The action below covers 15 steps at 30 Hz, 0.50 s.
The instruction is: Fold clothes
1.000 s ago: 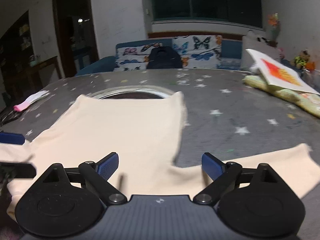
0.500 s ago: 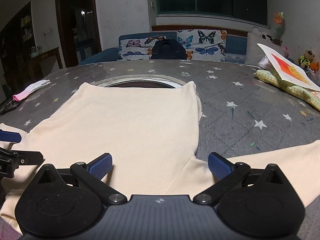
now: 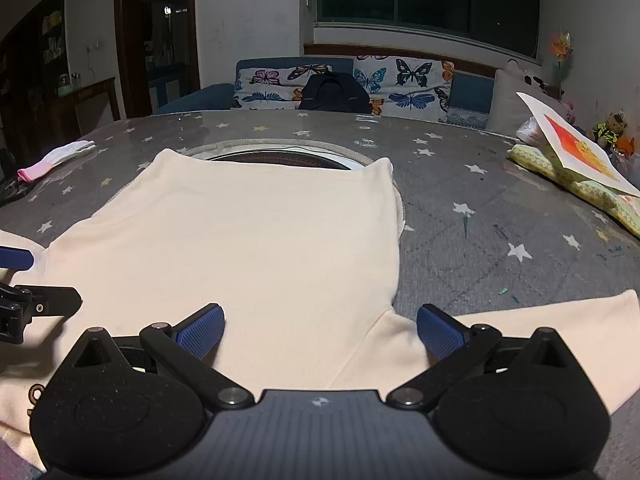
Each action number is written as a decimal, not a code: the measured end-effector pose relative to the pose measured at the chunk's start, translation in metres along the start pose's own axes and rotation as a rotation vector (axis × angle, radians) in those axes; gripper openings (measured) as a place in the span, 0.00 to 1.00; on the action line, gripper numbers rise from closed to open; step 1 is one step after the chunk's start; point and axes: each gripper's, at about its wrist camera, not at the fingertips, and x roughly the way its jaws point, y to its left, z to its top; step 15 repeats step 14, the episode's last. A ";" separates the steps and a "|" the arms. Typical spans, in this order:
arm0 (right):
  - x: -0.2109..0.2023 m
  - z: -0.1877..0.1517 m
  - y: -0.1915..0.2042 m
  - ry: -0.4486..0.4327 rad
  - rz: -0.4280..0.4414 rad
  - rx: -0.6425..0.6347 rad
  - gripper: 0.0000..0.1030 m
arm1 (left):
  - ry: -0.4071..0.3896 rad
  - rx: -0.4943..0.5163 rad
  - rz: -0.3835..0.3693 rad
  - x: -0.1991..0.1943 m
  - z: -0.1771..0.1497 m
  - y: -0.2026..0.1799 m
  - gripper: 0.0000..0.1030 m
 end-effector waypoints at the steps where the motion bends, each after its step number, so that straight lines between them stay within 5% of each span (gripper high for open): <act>1: 0.000 0.000 0.000 0.000 0.000 0.000 1.00 | 0.001 -0.001 0.000 0.000 0.000 0.000 1.00; 15: 0.000 0.000 -0.001 0.000 0.001 0.000 1.00 | 0.006 -0.008 0.002 0.000 0.000 0.000 1.00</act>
